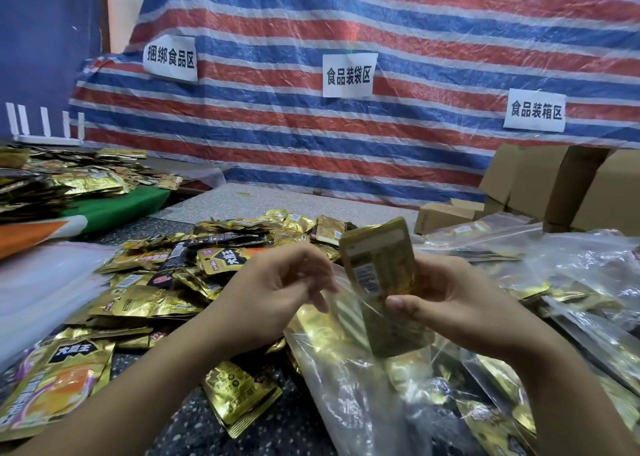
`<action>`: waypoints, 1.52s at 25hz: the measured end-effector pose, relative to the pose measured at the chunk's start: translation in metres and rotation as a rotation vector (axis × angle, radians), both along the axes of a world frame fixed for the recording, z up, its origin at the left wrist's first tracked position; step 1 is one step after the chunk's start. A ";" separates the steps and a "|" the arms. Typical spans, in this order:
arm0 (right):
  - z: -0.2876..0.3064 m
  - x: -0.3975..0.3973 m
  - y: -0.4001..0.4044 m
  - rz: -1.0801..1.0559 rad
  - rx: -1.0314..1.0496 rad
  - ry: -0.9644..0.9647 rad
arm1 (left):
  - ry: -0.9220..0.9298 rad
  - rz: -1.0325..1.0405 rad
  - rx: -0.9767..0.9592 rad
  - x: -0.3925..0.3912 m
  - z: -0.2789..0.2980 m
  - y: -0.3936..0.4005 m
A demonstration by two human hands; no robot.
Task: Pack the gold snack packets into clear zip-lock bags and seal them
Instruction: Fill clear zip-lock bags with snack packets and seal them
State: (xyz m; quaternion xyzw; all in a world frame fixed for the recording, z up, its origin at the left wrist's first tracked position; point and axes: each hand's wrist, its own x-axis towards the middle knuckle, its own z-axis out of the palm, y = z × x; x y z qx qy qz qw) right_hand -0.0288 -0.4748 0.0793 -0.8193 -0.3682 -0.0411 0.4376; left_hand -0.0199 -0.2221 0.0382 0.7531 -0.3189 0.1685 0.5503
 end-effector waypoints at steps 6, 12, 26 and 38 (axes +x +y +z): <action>0.029 -0.003 0.010 -0.057 -0.319 0.032 | 0.148 -0.040 -0.227 -0.005 0.006 -0.007; 0.058 -0.005 0.032 -0.176 -0.754 -0.042 | 0.185 -0.017 -0.307 -0.006 0.010 -0.009; 0.080 0.005 0.060 -0.256 -0.846 -0.221 | 0.063 0.105 -0.427 -0.003 0.035 -0.008; 0.104 0.004 0.039 -0.214 -0.216 -0.471 | 0.105 0.030 -0.497 -0.008 0.058 -0.016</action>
